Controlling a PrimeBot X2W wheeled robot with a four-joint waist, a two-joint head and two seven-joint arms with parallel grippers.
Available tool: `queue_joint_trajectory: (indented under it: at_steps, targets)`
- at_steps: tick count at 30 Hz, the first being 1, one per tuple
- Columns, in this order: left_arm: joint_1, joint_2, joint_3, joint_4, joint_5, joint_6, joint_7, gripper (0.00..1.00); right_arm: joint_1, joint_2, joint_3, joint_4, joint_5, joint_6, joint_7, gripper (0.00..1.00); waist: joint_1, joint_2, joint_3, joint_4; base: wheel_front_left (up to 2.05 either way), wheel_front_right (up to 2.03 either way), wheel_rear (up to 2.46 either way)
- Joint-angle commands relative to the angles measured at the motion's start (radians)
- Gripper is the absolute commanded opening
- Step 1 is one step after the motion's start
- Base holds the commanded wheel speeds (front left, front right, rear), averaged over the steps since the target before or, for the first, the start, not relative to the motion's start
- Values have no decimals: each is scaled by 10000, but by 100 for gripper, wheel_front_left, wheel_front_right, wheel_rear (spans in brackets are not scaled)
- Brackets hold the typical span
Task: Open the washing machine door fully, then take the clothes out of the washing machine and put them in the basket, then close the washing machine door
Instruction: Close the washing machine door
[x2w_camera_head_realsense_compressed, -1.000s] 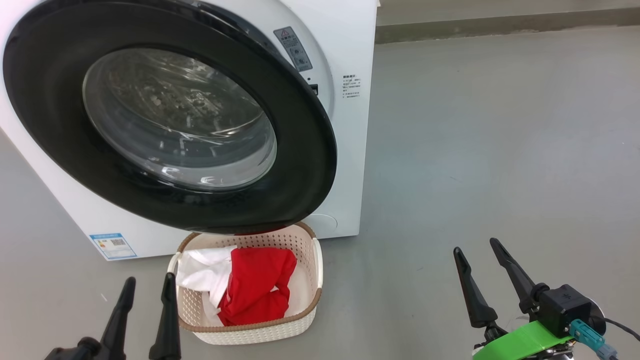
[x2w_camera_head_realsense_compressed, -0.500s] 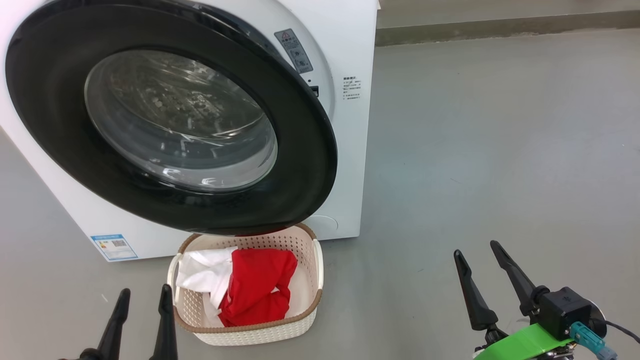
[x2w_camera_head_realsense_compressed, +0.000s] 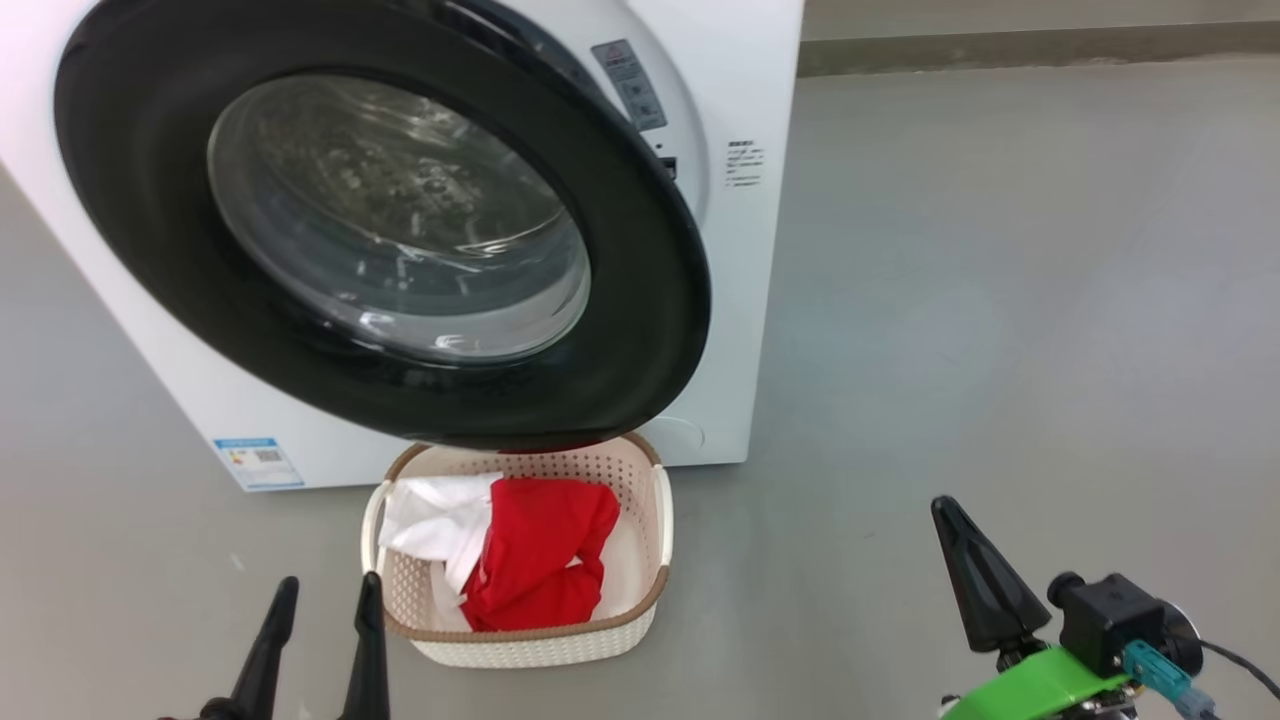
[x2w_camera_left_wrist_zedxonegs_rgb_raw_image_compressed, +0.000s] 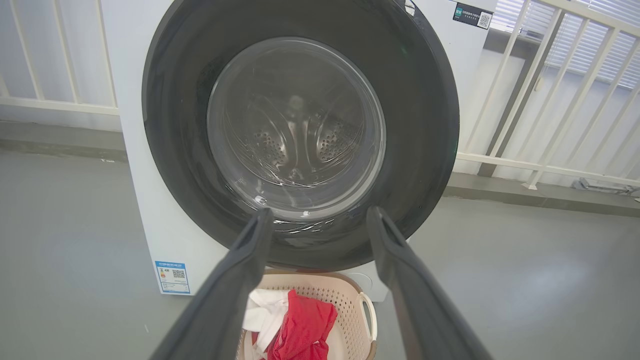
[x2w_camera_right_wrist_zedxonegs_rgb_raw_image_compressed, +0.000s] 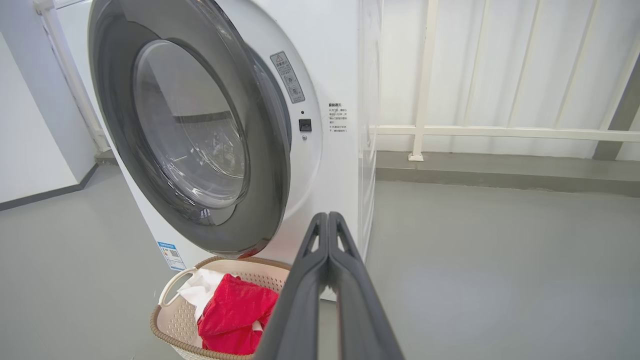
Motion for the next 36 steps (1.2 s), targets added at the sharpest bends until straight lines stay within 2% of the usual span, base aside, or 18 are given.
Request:
queue_joint_trajectory:
  at_steps: [1,21,27,36]
  targets:
    - [-382,90,283,-297,174,-2,-119,100,-547,-29,285,-187,-157,48,-65,0,0,0,126,184,0,0,0]
    - [-1320,-509,-248,-952,539,-425,-120,100,-3508,-29,745,908,-838,48,665,0,0,0,1758,1652,0,0,0]
    - [-1735,-676,-421,-952,710,-607,-120,100,-4968,-29,962,1677,-1019,48,992,0,0,0,2462,1915,0,0,0]
    - [-2284,-1000,-439,-816,949,-936,-120,100,-6960,-29,1311,3122,-1075,48,840,0,0,0,3317,2349,0,0,0]
